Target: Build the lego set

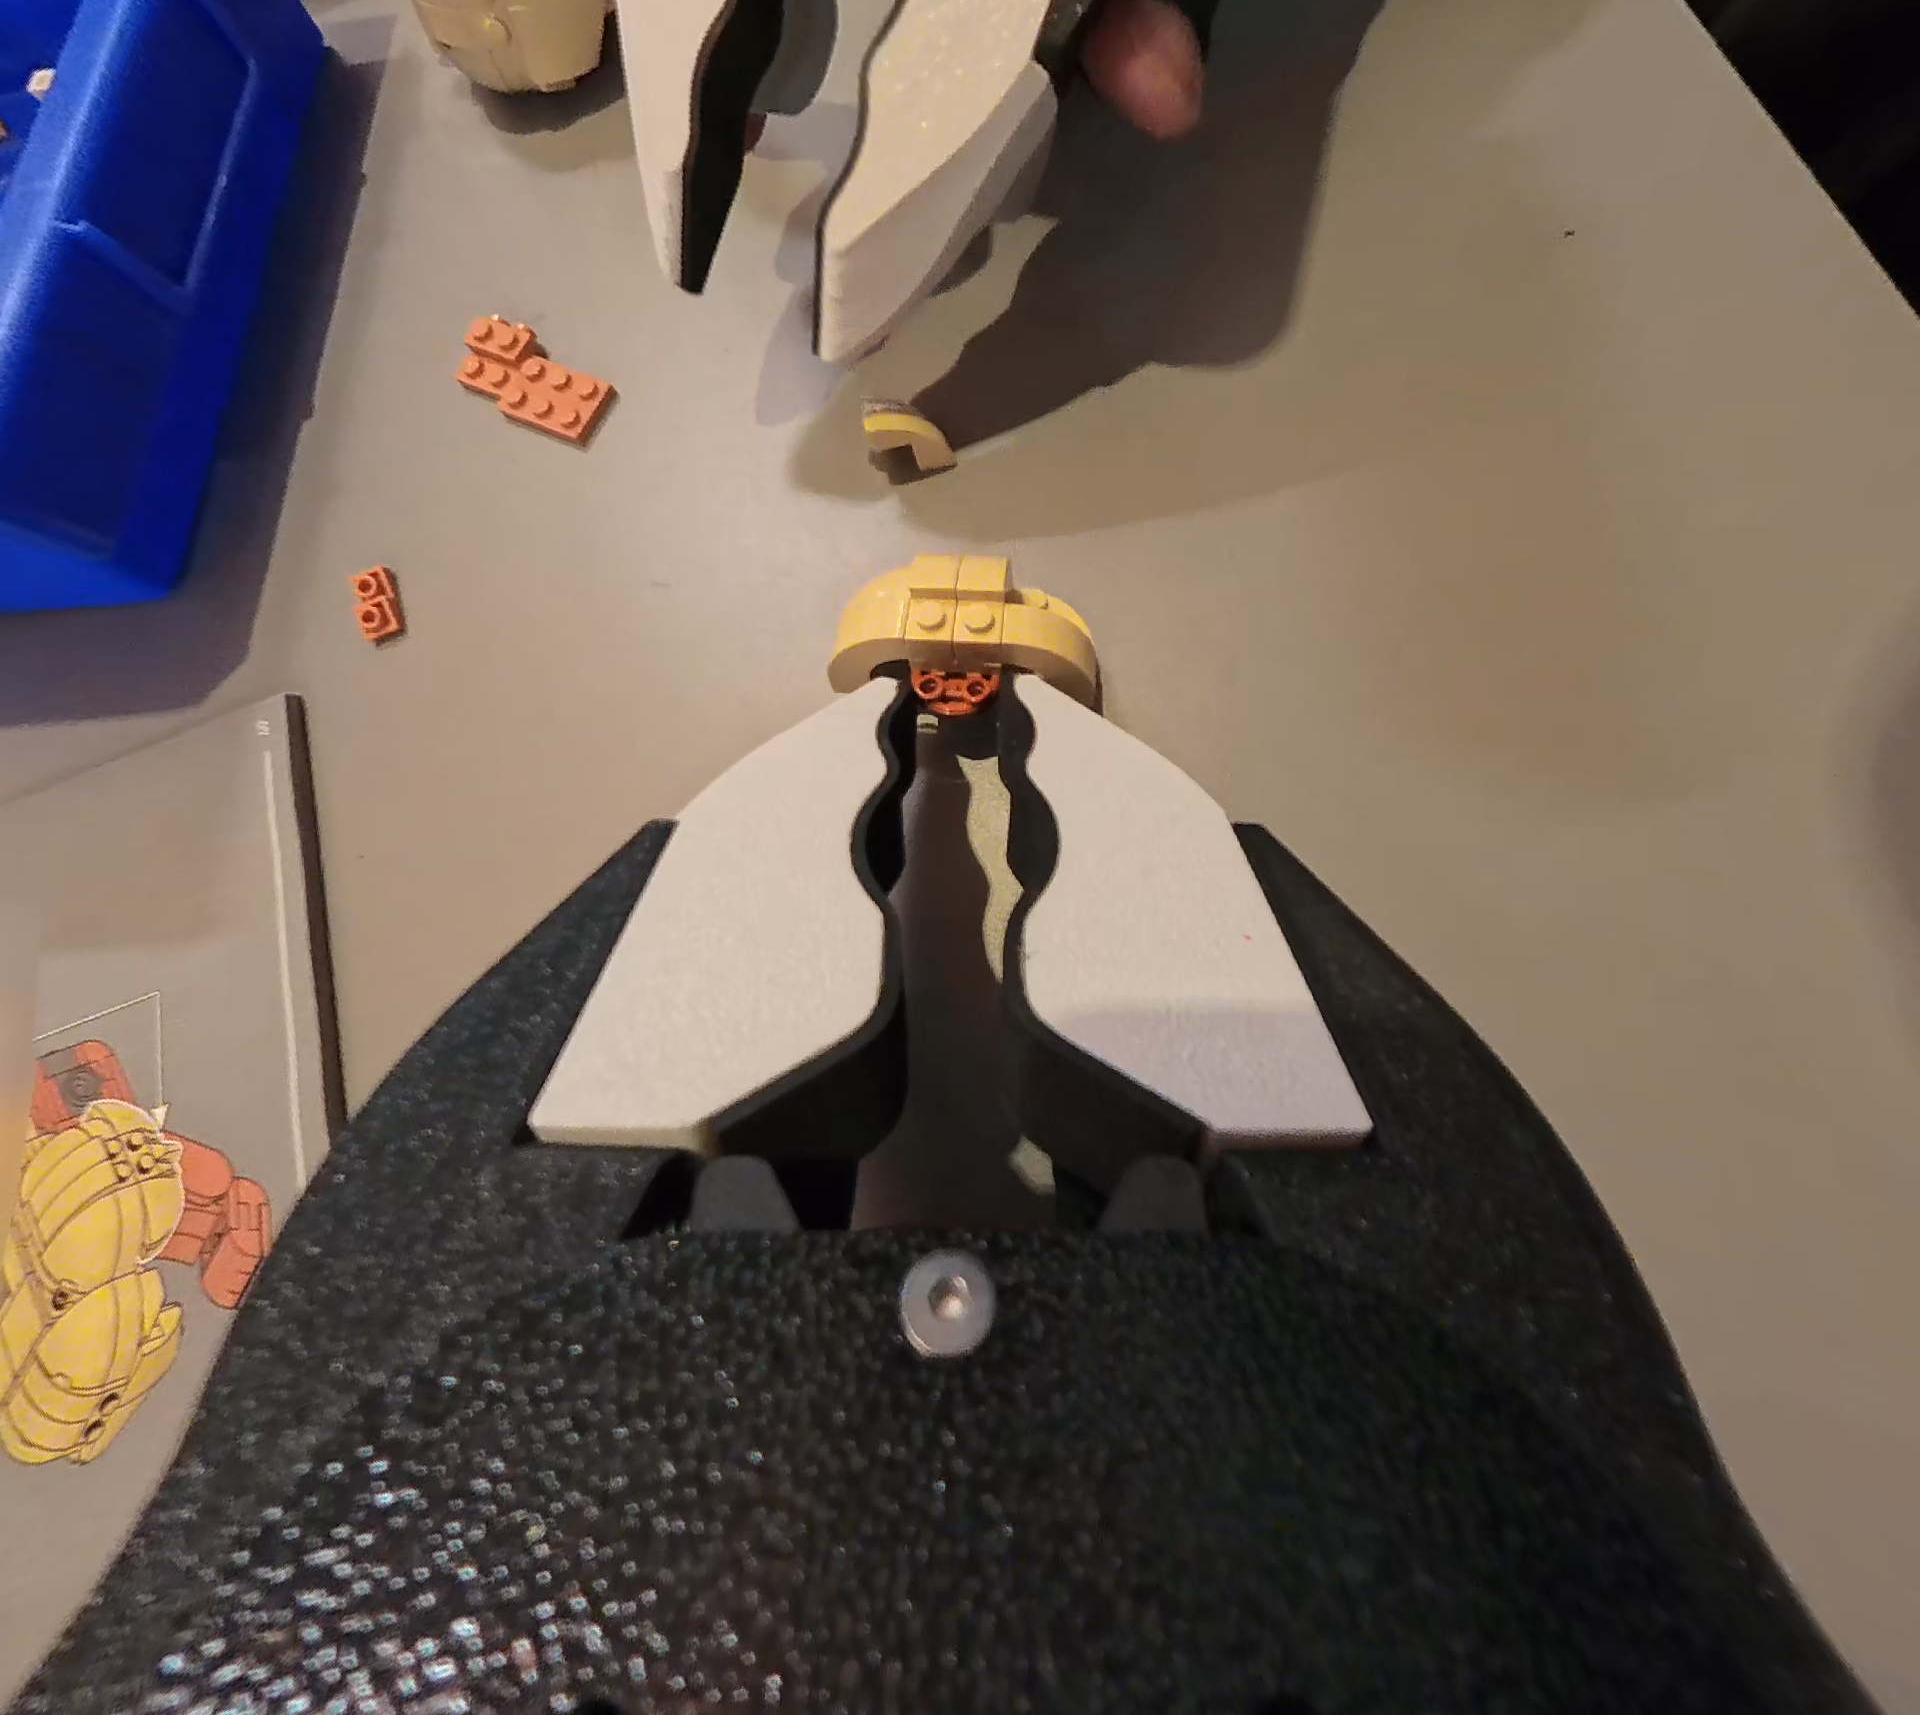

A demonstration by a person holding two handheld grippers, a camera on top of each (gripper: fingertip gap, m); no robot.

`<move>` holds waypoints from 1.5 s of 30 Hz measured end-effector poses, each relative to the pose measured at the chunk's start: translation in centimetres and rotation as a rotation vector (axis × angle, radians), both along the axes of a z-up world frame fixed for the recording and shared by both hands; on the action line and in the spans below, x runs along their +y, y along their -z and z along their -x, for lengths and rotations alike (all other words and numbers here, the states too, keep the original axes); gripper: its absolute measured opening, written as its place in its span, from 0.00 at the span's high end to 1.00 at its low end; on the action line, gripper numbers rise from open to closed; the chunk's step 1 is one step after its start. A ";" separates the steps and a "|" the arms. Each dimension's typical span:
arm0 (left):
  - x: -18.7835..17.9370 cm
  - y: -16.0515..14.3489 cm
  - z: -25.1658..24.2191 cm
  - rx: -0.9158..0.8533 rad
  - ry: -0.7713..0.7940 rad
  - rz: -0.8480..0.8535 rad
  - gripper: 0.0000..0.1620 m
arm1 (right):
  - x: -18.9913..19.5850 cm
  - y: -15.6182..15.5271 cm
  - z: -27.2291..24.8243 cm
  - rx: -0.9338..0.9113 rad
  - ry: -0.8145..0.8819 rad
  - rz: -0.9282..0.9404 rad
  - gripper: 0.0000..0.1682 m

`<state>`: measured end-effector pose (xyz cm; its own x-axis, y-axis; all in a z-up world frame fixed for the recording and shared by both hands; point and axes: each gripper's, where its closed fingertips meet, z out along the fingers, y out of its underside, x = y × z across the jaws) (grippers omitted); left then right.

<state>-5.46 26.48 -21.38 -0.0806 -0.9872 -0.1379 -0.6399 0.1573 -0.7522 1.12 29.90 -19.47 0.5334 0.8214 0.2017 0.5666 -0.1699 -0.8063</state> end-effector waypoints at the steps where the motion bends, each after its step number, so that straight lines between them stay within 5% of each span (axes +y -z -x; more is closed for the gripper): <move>1: 0.0 0.0 0.0 0.002 0.000 0.000 0.91 | 0.0 0.0 0.0 0.000 0.002 0.000 0.86; 45: 2.1 -0.7 -0.1 -0.050 -0.138 -0.031 0.91 | -0.4 0.2 0.2 0.027 -0.024 0.031 0.86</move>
